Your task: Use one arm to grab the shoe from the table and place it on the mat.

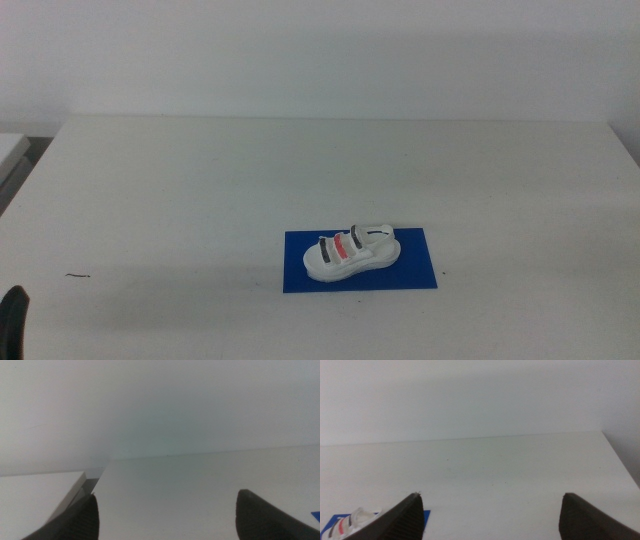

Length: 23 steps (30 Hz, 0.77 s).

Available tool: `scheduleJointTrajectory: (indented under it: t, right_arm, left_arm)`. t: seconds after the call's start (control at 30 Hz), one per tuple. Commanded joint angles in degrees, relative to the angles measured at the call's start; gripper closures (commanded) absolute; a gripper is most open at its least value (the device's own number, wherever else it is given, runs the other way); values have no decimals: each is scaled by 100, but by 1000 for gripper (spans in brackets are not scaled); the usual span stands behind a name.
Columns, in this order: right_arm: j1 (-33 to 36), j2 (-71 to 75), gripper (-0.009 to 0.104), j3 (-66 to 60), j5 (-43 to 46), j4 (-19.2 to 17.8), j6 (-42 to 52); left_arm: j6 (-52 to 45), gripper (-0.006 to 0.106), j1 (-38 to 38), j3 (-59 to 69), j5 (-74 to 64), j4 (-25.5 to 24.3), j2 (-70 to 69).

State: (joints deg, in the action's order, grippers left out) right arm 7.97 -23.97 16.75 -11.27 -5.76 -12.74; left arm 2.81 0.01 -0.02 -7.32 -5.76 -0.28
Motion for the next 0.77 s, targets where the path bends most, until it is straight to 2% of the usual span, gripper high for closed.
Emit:
scheduleJointTrajectory:
  t: [0.0,0.37,0.73]
  right_arm:
    - [-56,558,2,-414,199,-118,-86]
    - [-56,2397,2,-1675,199,-162,-228]
    - [-56,2397,2,-1675,58,-162,-272]
  left_arm:
    - [8,7,-1,2,71,23,28]
    - [8,7,-1,2,71,23,28]
    - [8,7,-1,2,71,23,28]
